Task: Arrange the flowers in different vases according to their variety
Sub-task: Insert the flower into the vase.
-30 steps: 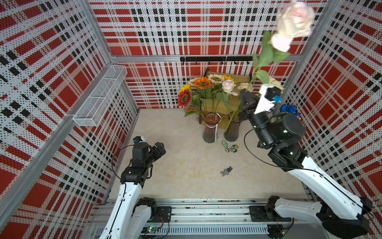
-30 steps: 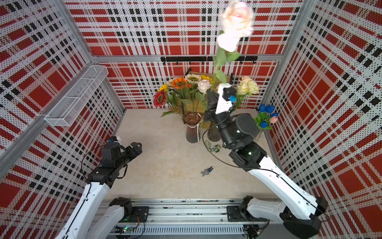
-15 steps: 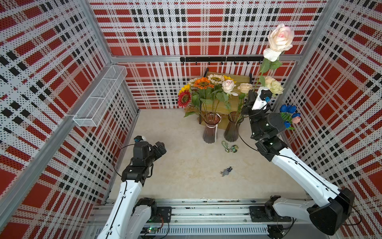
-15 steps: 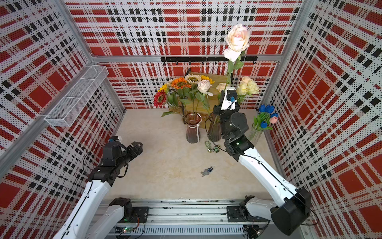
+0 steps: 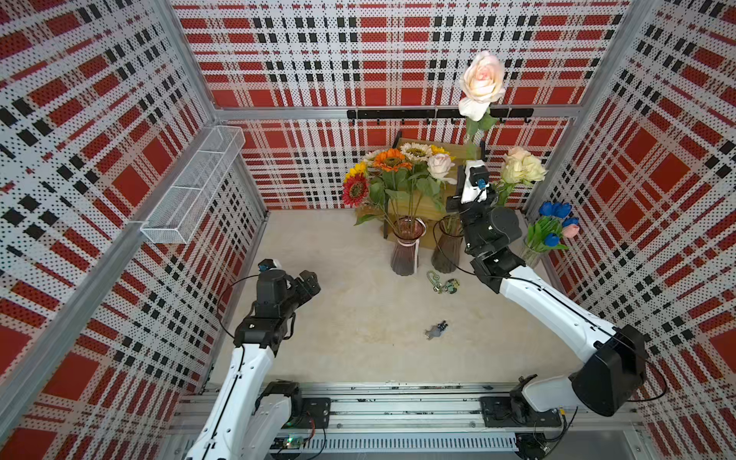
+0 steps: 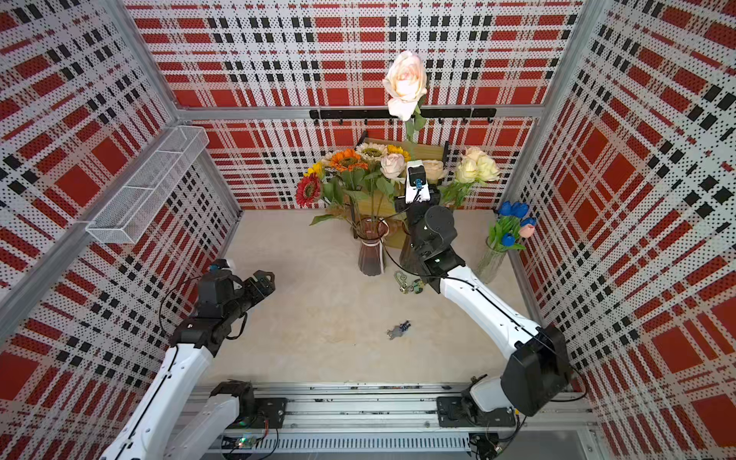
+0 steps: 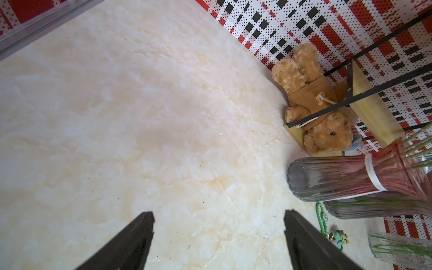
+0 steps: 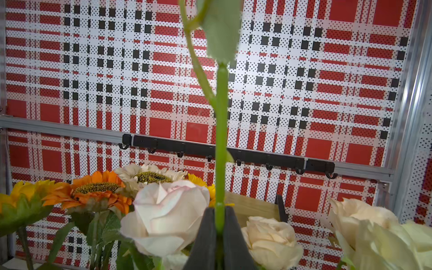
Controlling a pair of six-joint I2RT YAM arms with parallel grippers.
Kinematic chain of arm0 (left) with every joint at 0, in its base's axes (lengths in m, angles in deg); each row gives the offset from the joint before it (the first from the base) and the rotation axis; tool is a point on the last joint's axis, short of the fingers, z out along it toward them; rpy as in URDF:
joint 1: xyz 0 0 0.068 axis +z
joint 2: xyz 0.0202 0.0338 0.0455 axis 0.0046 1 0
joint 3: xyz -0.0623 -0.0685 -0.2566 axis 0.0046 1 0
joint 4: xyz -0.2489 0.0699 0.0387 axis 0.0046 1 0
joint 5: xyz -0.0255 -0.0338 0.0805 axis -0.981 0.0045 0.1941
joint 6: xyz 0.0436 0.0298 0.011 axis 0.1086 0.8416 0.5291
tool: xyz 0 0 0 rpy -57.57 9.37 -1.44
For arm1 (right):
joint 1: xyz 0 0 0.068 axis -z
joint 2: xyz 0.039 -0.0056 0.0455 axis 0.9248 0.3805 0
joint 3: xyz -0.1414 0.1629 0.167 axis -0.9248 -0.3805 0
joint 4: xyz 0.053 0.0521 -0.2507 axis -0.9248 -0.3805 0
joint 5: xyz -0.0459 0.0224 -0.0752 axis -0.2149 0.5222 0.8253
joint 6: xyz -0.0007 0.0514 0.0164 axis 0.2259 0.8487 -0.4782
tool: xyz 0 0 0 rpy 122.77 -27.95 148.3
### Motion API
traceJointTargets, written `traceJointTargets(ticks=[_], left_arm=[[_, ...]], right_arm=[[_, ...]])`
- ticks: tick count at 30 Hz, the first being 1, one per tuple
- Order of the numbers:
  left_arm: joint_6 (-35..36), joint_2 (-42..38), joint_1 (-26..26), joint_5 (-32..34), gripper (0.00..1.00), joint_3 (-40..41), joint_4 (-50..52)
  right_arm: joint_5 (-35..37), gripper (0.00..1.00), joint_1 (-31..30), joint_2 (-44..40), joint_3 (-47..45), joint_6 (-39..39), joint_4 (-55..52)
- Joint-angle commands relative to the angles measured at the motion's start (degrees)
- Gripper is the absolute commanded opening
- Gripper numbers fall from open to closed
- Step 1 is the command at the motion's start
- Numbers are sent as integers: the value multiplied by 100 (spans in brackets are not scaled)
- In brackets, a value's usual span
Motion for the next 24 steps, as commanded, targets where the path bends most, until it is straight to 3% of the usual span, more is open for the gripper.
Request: traceJointTargets(ticks=[1,13,19,20,21,22,23,24], left_arm=[[44,70,39,-24,92,-173,-85],[69,148,38,17,92,-204,-89],[62,197,29,6,92,-156,-104],[53,185,28,2,92,-132,-122],[46,189,29,7,92,-110,-130],[44,184,29,0,92,-107,-141],[35,184,29,-2,92,-99,-152],[35,189,29,-8,92,-89,-165]], right_arm=[[-67,0,45,147,198,-288,277],[-73,0,316,467,-446,11,600],[-64,0,560,635,-613,794,101],[-31,15,569,647,-589,890,-65],[26,49,577,643,-568,998,-257],[59,76,570,605,-552,1120,-451],[90,94,569,536,-549,1277,-637],[110,100,569,461,-545,1432,-861]])
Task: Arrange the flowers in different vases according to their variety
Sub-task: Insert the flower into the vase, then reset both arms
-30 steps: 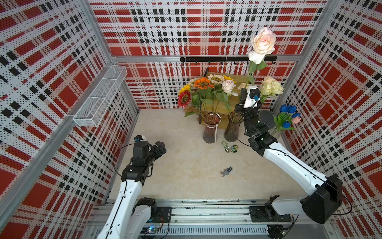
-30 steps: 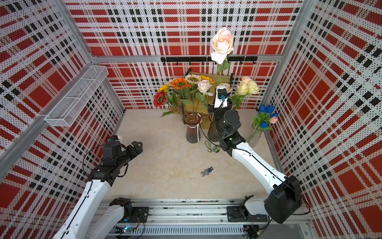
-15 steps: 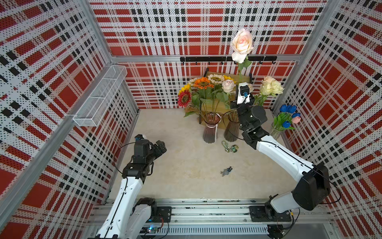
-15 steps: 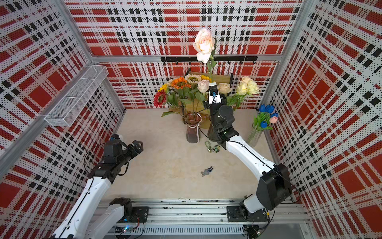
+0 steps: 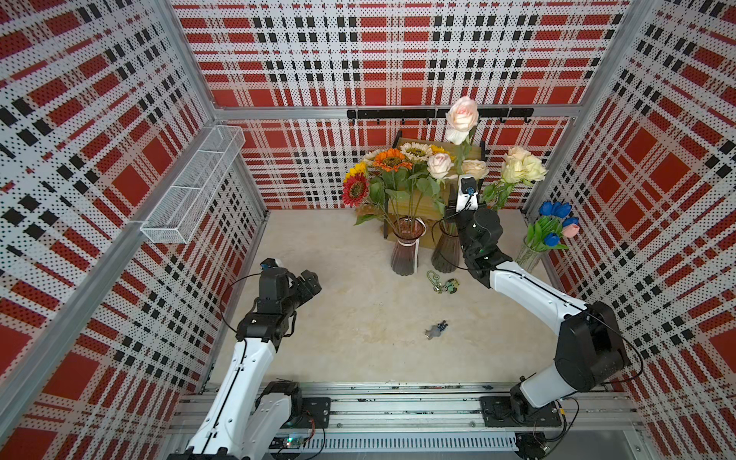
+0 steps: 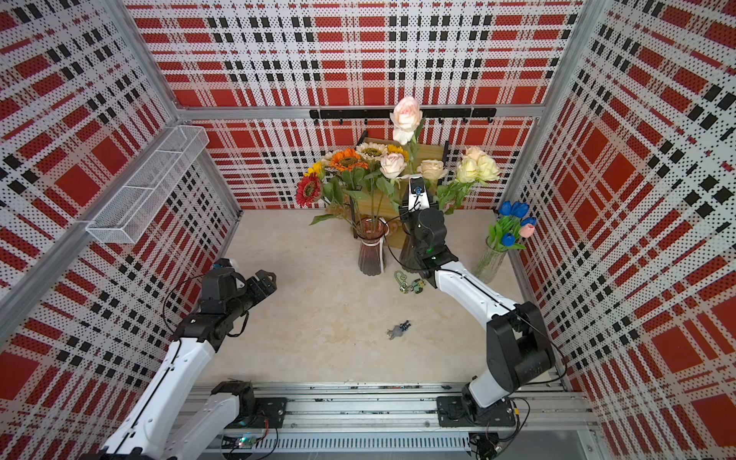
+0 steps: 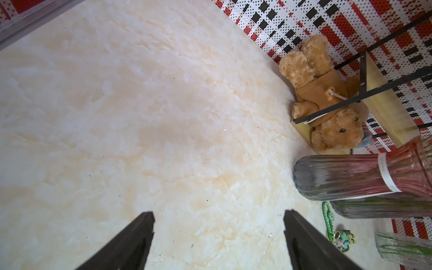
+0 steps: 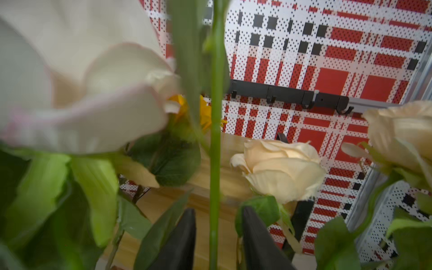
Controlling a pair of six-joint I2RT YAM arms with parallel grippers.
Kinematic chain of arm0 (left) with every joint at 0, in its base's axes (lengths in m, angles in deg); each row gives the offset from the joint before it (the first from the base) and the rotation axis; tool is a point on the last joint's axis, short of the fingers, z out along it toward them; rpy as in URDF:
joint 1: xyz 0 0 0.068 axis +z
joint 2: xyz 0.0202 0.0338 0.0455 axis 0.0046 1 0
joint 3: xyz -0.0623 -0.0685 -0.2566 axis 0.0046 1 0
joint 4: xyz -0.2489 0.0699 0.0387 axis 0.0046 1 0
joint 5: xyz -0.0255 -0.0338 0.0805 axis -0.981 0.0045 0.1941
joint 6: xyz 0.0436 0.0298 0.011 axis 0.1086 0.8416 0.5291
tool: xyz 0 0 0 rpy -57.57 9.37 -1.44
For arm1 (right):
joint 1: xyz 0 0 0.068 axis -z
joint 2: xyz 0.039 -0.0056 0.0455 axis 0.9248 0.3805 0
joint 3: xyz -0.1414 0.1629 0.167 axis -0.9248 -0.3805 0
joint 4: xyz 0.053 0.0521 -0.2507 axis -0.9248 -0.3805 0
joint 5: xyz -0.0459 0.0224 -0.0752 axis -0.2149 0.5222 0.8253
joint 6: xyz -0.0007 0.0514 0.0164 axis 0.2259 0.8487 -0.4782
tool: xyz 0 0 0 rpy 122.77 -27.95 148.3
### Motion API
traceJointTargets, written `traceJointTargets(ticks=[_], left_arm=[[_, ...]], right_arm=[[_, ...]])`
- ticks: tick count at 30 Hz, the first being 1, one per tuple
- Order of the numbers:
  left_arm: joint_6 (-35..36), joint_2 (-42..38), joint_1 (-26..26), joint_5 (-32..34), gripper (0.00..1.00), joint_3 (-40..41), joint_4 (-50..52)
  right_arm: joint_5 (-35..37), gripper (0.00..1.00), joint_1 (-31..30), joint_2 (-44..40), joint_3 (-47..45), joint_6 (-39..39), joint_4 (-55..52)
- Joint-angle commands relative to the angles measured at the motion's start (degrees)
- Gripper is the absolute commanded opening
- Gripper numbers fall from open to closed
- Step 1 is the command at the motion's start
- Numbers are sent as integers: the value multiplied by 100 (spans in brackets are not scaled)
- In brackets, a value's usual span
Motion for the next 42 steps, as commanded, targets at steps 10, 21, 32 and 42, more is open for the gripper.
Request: traceJointTargets(ticks=[10,21,32,42], left_arm=[[42,10,22,-73,92,-77,-275],[477,-163,-56,181,93,-186,-815],[2644,-431,-984,3335,99,1948,-5623],[3141,2163,-437,2710,99,3344,-9827]], right_arm=[[653,100,-404,-1139,90,2454,-3652],[431,100,-916,-2561,-500,2383,-4393],[1655,100,-894,-3188,-2632,871,-1886],[1322,100,356,-3377,-3884,946,-651]])
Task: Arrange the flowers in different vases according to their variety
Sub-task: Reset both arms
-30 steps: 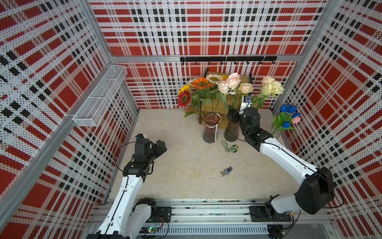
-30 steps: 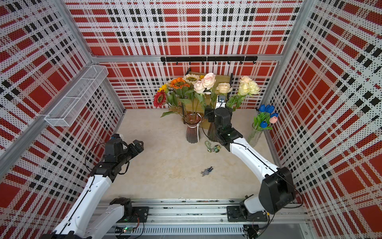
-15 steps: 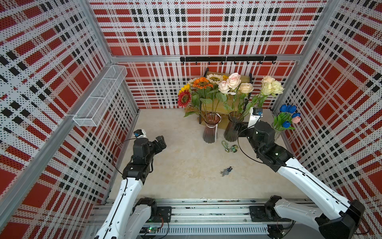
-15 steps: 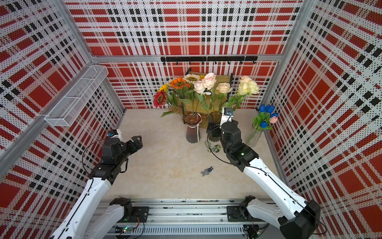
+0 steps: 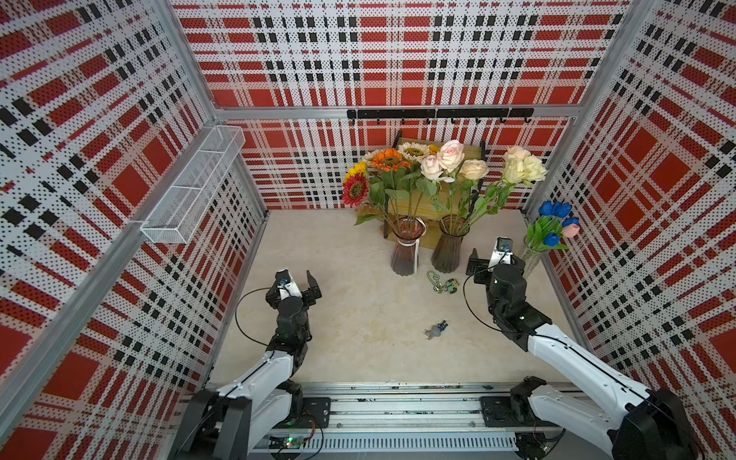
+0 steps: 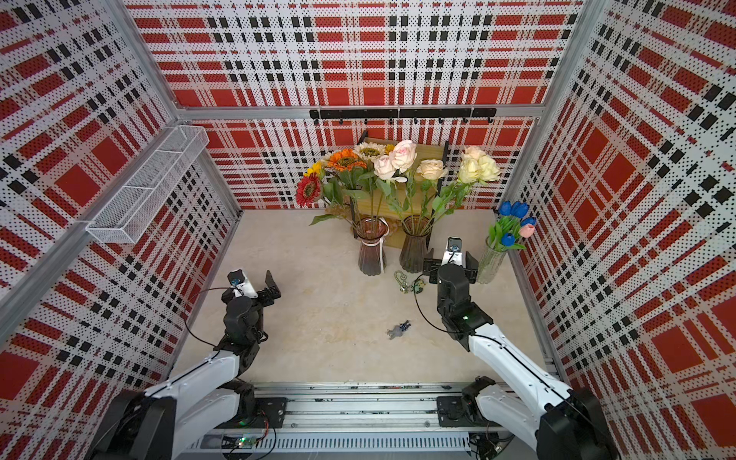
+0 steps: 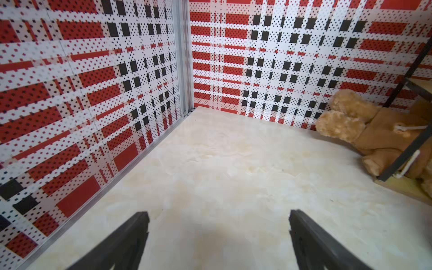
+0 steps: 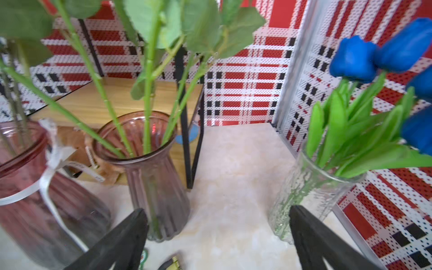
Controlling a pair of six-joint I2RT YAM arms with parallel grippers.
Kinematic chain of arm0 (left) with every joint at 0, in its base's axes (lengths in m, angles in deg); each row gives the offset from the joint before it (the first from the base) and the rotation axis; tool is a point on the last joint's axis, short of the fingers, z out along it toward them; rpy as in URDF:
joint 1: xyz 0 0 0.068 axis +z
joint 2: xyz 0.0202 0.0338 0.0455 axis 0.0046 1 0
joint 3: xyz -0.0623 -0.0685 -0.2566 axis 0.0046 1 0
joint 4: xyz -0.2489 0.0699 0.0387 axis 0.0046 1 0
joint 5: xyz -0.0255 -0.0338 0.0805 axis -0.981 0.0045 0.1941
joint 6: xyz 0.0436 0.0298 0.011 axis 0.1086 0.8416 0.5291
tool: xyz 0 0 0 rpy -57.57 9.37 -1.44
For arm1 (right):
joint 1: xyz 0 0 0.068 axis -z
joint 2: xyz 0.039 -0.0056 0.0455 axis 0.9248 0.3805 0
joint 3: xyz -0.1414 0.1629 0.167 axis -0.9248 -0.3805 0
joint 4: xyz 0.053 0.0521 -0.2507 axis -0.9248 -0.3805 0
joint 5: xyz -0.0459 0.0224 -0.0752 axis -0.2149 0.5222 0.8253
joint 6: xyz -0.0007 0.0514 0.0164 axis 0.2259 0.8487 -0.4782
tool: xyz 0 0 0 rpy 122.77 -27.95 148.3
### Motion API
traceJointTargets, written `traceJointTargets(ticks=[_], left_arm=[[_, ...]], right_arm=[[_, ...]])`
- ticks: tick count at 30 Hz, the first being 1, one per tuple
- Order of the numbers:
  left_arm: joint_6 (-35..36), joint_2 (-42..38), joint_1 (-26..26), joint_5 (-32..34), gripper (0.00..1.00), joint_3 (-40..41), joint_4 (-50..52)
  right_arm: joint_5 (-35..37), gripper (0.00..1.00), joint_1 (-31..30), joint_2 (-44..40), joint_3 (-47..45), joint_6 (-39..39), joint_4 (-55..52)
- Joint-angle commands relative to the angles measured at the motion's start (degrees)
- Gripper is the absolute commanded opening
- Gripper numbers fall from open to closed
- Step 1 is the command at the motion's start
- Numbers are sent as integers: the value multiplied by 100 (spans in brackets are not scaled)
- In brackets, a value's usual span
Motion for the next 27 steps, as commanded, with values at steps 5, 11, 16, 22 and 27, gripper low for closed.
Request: traceJointTargets(ticks=[5,11,16,22,27], left_arm=[[533,2806,288,-435,99,146,-4389],[509,2487,319,-669,99,-397,-2824],[465,2472,371,-743,99,-447,-2684],[458,2472,386,-768,99,-462,-2660],[458,2472,395,-771,99,-464,-2640]], right_arm=[[-465,100,916,-326,-1027,-184,1711],[-1154,100,1717,-80,-1680,-703,2768],[-1787,100,2201,838,-2033,-112,3812],[-1738,100,2197,2770,-2250,73,5877],[-1741,100,2015,3105,-1738,-162,5110]])
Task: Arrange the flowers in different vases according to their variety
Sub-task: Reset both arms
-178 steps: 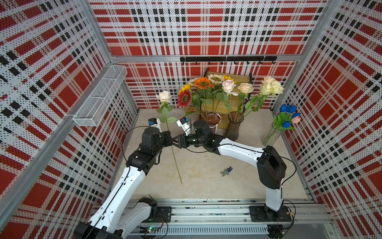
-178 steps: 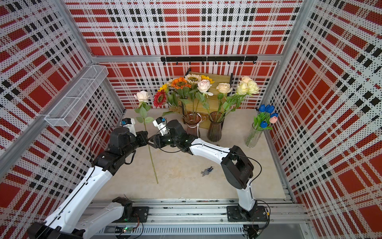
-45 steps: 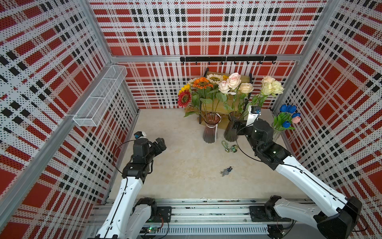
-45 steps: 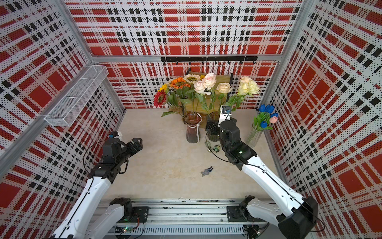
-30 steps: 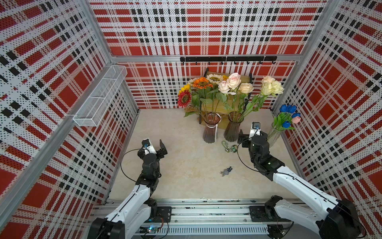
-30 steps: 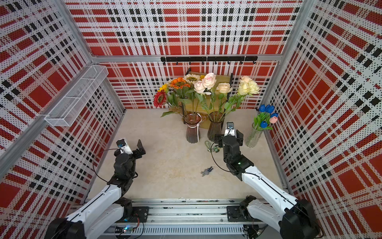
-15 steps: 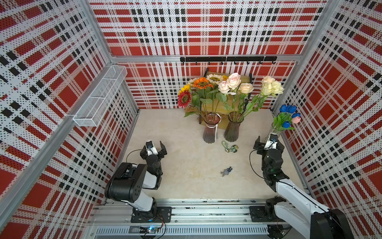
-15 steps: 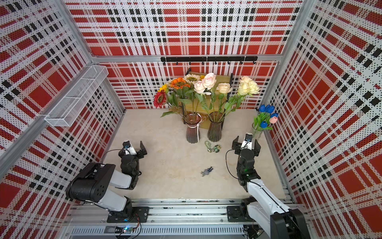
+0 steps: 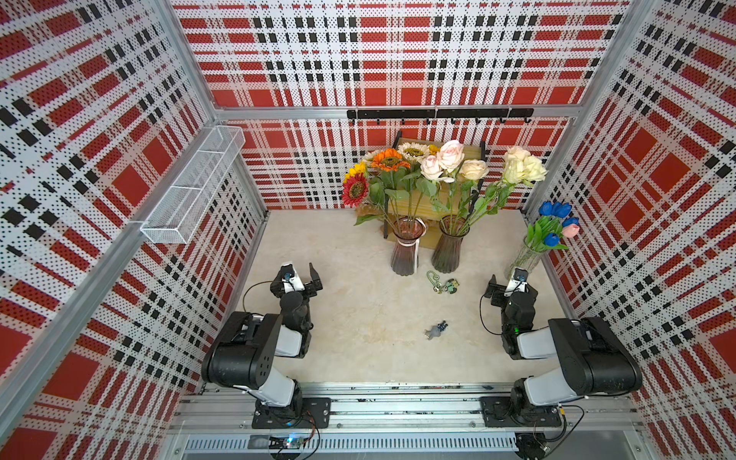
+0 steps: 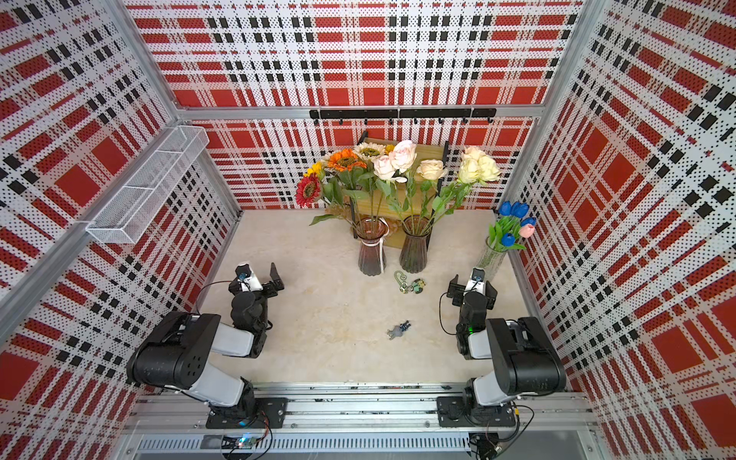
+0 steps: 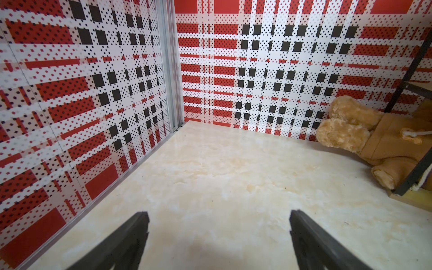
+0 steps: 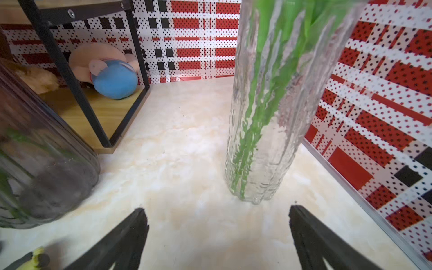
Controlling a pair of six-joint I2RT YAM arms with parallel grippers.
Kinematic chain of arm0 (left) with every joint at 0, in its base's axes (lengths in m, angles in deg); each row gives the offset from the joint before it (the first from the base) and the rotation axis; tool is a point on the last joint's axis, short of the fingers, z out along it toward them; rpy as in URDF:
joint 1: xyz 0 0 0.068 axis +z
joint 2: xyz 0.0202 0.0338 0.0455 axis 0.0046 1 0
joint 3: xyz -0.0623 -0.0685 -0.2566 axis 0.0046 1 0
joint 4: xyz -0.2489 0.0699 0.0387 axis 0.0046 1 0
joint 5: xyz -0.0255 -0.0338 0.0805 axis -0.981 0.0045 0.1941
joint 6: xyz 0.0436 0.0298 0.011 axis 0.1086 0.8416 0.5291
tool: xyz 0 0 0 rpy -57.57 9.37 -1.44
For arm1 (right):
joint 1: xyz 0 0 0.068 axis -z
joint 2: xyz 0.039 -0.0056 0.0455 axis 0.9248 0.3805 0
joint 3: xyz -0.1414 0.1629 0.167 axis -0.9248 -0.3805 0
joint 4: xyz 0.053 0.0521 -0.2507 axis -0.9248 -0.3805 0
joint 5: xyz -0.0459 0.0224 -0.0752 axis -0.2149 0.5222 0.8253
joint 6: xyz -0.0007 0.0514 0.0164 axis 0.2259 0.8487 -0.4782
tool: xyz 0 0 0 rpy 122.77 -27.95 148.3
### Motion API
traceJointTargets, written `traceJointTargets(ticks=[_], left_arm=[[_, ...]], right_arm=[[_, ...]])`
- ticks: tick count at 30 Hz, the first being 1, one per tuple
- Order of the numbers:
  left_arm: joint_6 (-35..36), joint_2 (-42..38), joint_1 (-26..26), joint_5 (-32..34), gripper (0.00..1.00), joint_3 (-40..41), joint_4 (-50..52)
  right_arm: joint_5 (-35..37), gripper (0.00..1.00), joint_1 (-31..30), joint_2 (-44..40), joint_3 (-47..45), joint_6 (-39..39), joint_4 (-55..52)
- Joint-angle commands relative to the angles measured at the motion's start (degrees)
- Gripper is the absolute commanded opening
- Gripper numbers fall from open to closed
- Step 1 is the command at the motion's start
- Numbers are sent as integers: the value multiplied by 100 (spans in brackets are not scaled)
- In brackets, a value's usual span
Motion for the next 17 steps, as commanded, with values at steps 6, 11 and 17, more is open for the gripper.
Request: traceJointTargets(ticks=[6,11,17], left_arm=[[6,-38,50,-92,99,-78,13],[-5,-23,64,-109,99,-99,27],[-43,-48,156,-308,99,-135,157]], right_arm=[[77,100,-281,64,311,-298,302],[21,100,-367,63,453,-421,56],[-62,100,-326,37,495,-373,-81]])
